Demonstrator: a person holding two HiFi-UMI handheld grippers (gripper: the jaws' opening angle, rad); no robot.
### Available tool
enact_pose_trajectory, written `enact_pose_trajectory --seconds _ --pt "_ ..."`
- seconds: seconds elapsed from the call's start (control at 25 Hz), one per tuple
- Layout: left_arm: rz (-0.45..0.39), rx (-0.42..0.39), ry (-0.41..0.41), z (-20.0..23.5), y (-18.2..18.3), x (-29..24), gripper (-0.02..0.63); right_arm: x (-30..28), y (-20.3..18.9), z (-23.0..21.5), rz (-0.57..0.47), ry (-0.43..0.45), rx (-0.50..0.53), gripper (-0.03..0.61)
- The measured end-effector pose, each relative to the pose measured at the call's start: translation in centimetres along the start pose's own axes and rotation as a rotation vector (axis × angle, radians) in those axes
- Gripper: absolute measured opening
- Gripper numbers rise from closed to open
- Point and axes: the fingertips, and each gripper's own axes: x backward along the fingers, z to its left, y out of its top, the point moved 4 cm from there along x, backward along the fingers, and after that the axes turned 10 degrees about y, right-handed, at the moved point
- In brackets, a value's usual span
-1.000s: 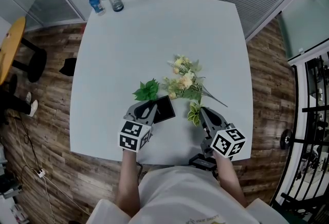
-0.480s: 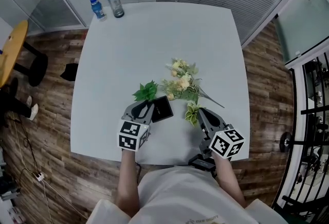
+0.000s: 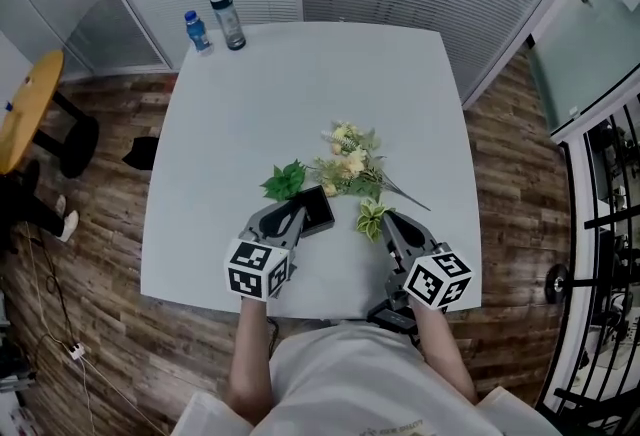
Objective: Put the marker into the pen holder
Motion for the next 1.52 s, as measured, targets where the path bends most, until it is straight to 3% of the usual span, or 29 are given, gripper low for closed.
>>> enact_pose_trajectory --seconds 0.48,1.52 --pt "-0.145 0.126 -0.044 -1.1 2.7 4.8 0.03 1.2 0.6 3.0 -0.037 0.032 0.054 0.017" --pt "-0.121 0.152 -0.06 -1.0 1.6 5.7 0.017 1.5 0.3 3.9 -0.032 0.038 0.068 0.015"
